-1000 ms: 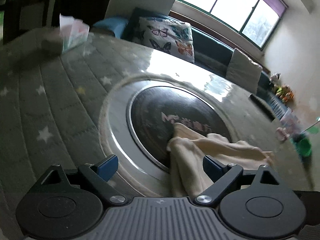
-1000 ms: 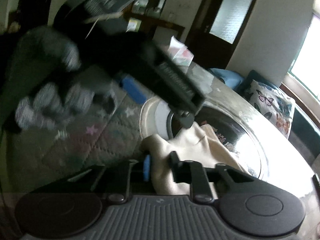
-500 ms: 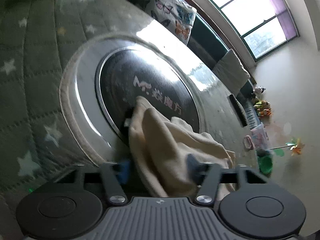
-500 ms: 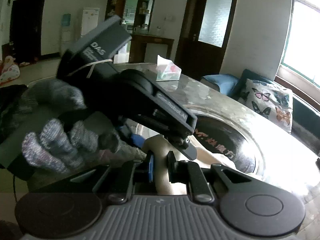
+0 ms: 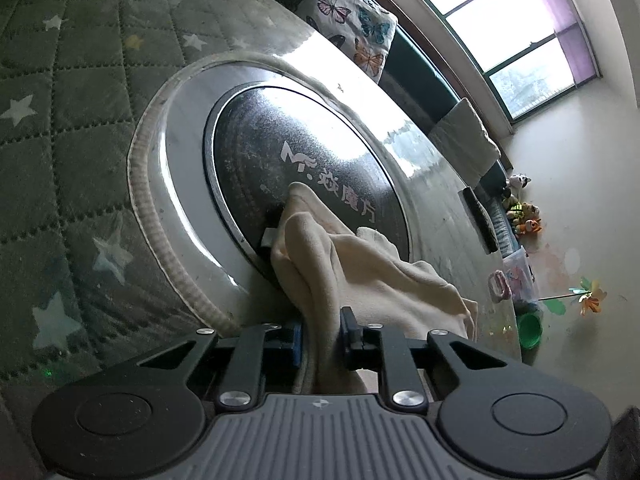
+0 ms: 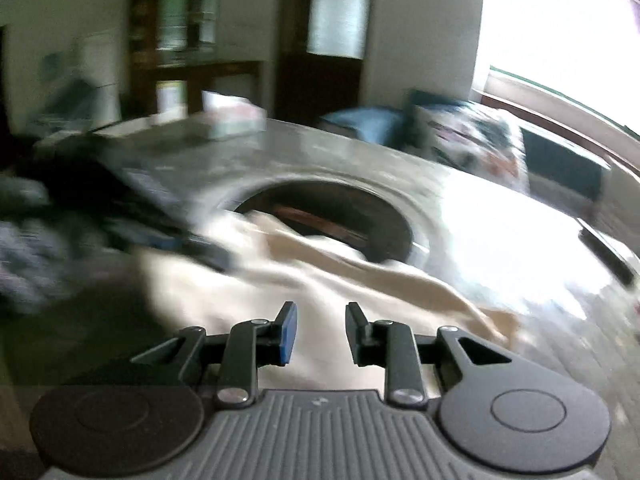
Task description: Fold clothes
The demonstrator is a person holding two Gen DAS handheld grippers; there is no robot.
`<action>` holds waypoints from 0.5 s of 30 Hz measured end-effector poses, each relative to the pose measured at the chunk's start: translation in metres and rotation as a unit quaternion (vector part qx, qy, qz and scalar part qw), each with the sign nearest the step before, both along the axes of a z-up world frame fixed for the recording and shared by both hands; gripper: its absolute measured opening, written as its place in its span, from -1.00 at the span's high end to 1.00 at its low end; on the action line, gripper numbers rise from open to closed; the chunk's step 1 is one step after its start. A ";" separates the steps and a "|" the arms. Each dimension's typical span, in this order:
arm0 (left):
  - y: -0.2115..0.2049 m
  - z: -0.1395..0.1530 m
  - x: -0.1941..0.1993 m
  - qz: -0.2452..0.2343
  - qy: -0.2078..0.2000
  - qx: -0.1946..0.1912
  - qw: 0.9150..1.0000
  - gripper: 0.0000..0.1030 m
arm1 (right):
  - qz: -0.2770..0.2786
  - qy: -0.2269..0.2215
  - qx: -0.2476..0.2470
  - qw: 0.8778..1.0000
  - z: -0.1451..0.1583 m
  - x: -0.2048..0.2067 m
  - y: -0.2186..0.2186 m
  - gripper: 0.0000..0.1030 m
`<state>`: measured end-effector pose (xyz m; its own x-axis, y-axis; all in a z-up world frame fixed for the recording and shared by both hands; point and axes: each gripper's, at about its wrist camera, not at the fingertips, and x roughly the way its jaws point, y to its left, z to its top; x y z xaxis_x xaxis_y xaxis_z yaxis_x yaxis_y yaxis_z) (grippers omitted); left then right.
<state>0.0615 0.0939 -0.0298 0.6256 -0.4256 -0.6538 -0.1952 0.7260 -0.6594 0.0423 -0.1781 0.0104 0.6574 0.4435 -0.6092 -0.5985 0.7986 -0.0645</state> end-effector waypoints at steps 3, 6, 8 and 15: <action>-0.001 0.000 0.000 -0.001 0.000 0.004 1.000 0.61 | -0.053 0.023 0.008 0.998 -0.011 0.020 -0.027 0.50; -0.002 0.000 0.001 -0.003 -0.001 0.007 1.000 0.61 | -0.090 0.045 0.033 0.994 -0.018 0.033 -0.053 0.52; -0.002 0.000 0.001 -0.003 0.000 0.009 1.000 0.61 | -0.109 0.042 0.046 0.992 -0.016 0.036 -0.063 0.51; -0.006 0.001 0.002 -0.003 -0.001 0.020 1.000 0.59 | -0.167 0.047 0.070 0.982 -0.019 0.058 -0.094 0.04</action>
<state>0.0632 0.0880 -0.0287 0.6234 -0.4041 -0.6694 -0.1895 0.7525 -0.6307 0.0999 -0.2719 -0.0089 0.7245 0.2960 -0.6224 -0.2991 0.9487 0.1030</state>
